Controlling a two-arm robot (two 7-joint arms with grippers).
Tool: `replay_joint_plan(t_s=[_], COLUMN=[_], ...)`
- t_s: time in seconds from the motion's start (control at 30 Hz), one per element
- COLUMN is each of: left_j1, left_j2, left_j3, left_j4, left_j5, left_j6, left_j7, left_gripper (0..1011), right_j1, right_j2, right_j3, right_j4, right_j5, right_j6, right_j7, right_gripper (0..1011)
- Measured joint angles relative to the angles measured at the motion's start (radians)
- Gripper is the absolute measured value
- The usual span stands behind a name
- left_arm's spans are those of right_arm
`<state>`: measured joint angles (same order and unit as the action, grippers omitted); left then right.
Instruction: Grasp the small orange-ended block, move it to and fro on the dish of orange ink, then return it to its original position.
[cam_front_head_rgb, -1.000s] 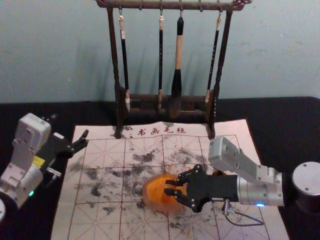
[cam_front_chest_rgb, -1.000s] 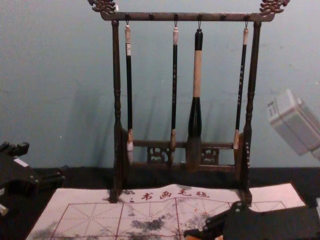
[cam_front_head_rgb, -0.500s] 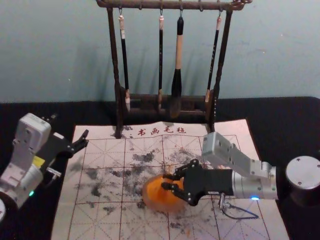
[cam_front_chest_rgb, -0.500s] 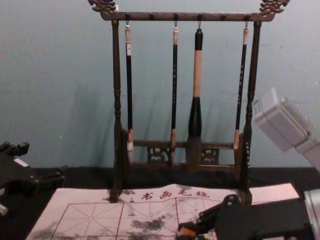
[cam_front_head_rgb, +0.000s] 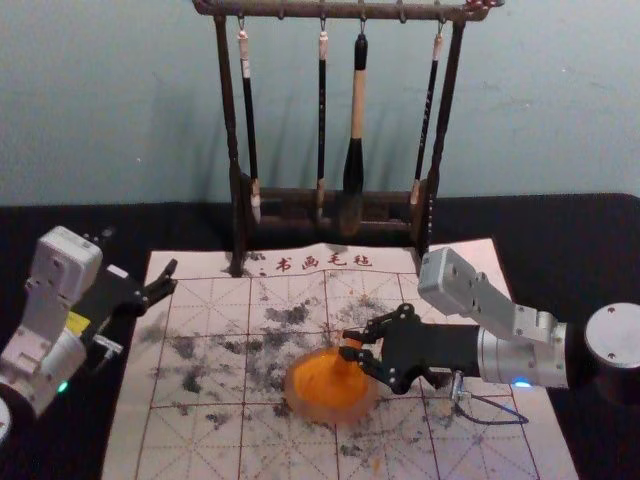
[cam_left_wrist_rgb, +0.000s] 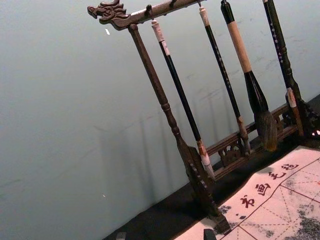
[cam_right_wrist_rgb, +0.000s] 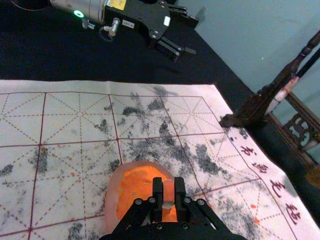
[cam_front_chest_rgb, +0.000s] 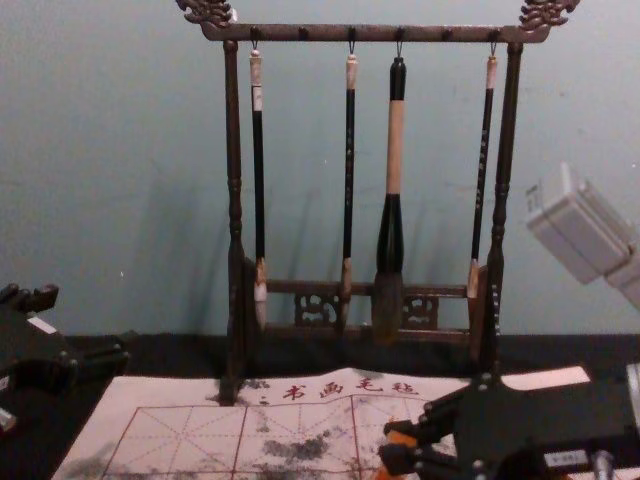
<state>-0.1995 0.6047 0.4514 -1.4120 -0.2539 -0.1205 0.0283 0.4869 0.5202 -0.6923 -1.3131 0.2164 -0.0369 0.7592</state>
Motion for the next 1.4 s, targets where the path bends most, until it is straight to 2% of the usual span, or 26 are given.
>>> replay_joint_plan(t_s=[0.47,0.7,1.1,1.4], left_j1=[0.000,0.000,0.000,0.000], left_j2=[0.000,0.000,0.000,0.000], left_j3=[0.000,0.000,0.000,0.000], left_j4=[0.000,0.000,0.000,0.000], left_j5=[0.000,0.000,0.000,0.000], left_j6=[0.000,0.000,0.000,0.000], left_j7=[0.000,0.000,0.000,0.000], left_gripper=[1001,1001,1001,1001], right_j1=[-0.050,-0.058,-0.029,0.012], right_j2=[0.050,0.058,0.041,0.005], right_j3=[0.014,0.008,-0.028,-0.046], right_j4=[-0.065,-0.085,-0.082,-0.024], right_j5=[0.022,0.027,0.007,-0.018], right_j6=[0.009,0.009,0.011,0.013], right_j7=[0.013,0.028,0.045,0.041], right_gripper=[119,118,119,119])
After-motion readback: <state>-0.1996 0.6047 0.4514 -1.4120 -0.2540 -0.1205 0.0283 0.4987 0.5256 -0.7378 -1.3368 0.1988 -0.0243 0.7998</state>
